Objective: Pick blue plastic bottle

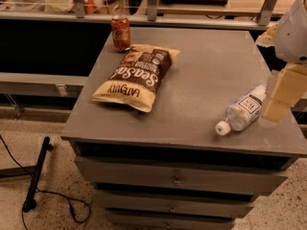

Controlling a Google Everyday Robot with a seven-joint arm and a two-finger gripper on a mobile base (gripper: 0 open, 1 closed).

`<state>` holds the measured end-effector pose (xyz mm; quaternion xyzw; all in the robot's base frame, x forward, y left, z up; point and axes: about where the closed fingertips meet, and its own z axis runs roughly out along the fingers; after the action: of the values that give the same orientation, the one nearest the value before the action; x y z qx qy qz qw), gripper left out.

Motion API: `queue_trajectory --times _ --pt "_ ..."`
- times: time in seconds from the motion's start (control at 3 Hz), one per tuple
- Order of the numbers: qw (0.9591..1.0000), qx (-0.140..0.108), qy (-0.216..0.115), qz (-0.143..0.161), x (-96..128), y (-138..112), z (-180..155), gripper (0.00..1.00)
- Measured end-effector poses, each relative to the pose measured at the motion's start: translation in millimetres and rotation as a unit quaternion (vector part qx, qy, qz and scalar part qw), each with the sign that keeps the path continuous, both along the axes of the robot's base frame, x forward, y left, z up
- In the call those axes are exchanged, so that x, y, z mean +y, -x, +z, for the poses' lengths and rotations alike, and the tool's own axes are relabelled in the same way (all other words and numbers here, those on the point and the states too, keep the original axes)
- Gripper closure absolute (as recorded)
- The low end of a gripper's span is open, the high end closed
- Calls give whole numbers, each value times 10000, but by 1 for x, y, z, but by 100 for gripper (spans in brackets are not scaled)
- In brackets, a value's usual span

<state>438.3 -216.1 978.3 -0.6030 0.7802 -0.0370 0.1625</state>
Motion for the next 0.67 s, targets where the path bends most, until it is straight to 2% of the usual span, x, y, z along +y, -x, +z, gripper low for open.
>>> queue_trajectory --times 0.67 --pt "9999 -55 -96 67 0 -6 3 0"
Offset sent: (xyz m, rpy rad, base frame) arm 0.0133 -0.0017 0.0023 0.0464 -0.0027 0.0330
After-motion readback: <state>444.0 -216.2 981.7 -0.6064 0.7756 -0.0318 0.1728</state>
